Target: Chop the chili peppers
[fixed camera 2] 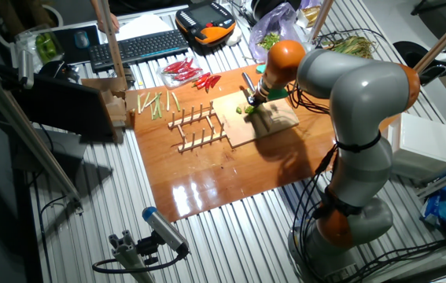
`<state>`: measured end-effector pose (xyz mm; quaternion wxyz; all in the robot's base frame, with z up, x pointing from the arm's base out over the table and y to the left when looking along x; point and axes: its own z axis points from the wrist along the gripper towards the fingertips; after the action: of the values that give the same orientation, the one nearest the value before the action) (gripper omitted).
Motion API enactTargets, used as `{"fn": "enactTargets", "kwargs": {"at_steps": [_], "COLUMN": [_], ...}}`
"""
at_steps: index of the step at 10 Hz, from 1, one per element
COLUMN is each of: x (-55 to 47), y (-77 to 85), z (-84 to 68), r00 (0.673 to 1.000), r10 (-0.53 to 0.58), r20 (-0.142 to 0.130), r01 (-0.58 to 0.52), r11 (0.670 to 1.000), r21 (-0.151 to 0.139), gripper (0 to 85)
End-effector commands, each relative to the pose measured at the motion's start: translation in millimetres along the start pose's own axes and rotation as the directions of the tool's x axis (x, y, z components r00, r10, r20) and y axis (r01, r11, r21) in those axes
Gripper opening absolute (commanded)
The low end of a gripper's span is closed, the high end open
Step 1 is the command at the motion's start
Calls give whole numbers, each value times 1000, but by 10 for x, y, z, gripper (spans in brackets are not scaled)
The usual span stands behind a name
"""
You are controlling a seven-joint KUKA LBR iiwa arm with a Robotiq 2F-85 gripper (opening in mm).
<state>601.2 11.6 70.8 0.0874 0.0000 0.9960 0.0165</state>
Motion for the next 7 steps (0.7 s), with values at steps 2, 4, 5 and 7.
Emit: {"fn": "enactTargets", "kwargs": {"at_steps": [2, 4, 5, 7], "x": [25, 36, 40, 21], "y": [-20, -30, -24, -10], "z": [61, 138, 176, 196], "r00": [1000, 1000, 1000, 1000], "r10": [0, -1, 0, 0], "r20": [2, 14, 22, 22], "r01": [0, 1, 0, 0], "r11": [1000, 1000, 1000, 1000], "r21": [-2, -10, -11, -7], "gripper": [0, 0, 0, 0]}}
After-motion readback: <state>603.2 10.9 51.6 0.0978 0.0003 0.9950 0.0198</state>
